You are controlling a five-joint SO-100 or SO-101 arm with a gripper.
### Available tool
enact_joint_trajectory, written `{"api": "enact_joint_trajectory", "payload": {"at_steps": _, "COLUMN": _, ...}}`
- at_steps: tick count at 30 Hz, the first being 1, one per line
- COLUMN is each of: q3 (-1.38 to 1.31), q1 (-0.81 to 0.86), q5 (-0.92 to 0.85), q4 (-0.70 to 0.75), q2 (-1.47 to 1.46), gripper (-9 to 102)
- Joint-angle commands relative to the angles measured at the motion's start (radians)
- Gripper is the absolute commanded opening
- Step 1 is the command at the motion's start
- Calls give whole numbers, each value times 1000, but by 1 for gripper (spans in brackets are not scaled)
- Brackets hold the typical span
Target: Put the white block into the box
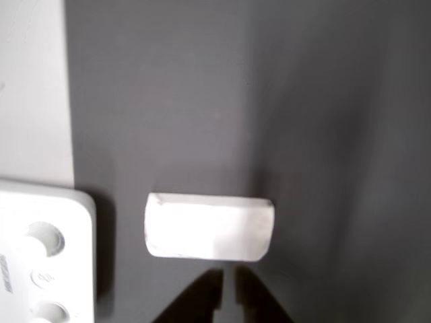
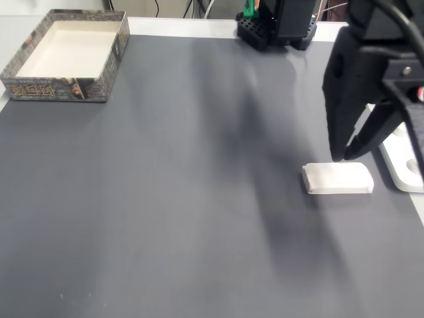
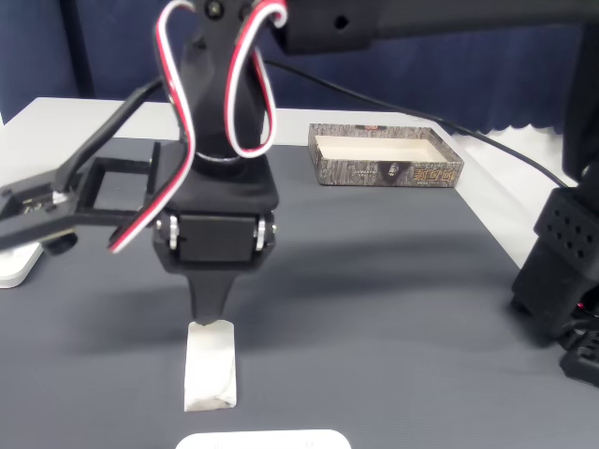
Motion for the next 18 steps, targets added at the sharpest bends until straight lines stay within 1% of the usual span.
{"api": "enact_joint_trajectory", "payload": {"at_steps": 1, "q3": -74, "q1": -21, "q5": 144, "q4": 6, "q2": 17, "gripper": -2}}
{"api": "enact_joint_trajectory", "payload": {"at_steps": 5, "q3": -74, "q1": -23, "q5": 368, "q4": 9, "q2": 17, "gripper": -2}}
{"api": "enact_joint_trajectory", "payload": {"at_steps": 13, "q3": -74, "q1": -14, "q5": 627, "q4": 17, "q2": 23, "gripper": -2}}
{"api": "enact_joint_trajectory", "payload": {"at_steps": 18, "q3": -71, "q1": -14, "q5": 884, "q4": 26, "q2": 23, "gripper": -1}}
